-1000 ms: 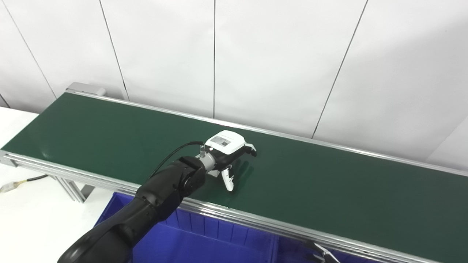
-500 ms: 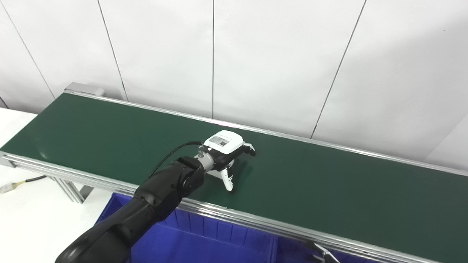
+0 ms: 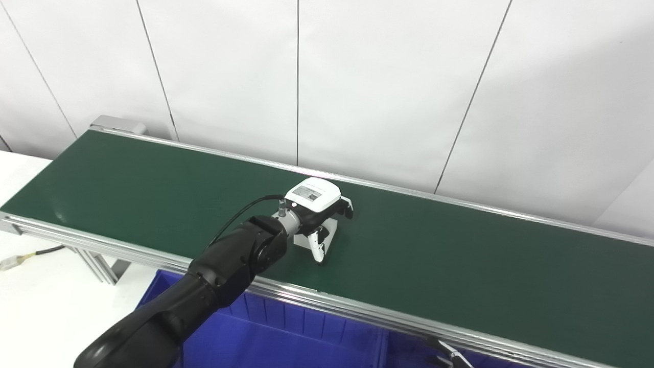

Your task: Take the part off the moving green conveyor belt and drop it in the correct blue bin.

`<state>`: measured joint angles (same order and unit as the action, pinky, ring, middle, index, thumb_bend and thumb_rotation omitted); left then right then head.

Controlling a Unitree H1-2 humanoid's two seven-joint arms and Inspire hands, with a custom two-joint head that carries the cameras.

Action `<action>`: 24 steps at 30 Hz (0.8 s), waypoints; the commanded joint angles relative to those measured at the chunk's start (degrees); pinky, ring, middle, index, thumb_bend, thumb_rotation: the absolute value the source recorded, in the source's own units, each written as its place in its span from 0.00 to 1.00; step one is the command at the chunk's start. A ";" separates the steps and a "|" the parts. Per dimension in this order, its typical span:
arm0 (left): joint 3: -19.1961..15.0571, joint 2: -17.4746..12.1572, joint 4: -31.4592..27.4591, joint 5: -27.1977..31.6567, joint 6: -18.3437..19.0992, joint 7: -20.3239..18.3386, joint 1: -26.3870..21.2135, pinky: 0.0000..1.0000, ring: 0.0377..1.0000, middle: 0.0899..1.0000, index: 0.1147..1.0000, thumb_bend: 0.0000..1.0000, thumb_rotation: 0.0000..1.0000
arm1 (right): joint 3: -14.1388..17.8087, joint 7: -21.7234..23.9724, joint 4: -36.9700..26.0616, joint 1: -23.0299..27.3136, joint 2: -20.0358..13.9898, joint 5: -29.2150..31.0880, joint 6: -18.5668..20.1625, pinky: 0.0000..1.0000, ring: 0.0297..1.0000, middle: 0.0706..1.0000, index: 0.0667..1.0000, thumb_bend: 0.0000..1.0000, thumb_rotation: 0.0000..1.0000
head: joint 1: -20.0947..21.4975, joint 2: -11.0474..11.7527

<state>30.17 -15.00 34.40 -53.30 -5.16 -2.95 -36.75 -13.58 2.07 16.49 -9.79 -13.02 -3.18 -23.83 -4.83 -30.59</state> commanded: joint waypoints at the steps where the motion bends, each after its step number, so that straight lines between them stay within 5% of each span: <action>1: -0.20 -0.59 -1.42 -0.13 0.74 0.71 -3.32 0.46 0.53 0.61 0.56 0.85 0.00 | 0.02 -0.22 -1.67 0.08 -0.14 0.47 -3.09 0.69 0.79 0.89 0.81 0.97 0.28 | 0.00 -0.08; 2: -0.06 -0.54 -1.07 -0.24 0.59 1.09 -3.42 0.44 0.51 0.58 0.52 0.78 0.01 | -0.01 -0.35 -1.68 0.07 -0.16 0.39 -3.09 0.69 0.79 0.89 0.81 0.97 0.28 | 0.00 -0.08; 3: 0.11 -0.54 -0.80 -0.33 0.36 1.43 -3.50 0.41 0.44 0.52 0.47 0.59 0.01 | -0.04 -0.48 -1.69 0.05 -0.18 0.29 -3.09 0.69 0.79 0.89 0.81 0.97 0.28 | 0.05 -0.15; 6: 0.48 -0.44 0.38 -0.52 -0.54 3.17 -3.70 0.38 0.39 0.48 0.46 0.52 0.00 | -0.22 -0.97 -1.73 0.01 -0.29 -0.07 -3.09 0.69 0.79 0.89 0.81 0.98 0.29 | 0.09 -0.23; 24: 0.58 -0.73 -0.68 -0.47 0.70 3.23 -3.42 0.37 0.38 0.47 0.42 0.50 0.00 | -0.71 -1.38 -1.82 -0.07 -0.50 -0.08 -3.09 0.69 0.79 0.89 0.81 0.97 0.29 | 0.28 -0.56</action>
<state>31.15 -14.99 35.29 -53.75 -5.01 -0.43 -37.36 -14.28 1.38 16.33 -10.00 -13.14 -3.44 -23.83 -4.48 -31.11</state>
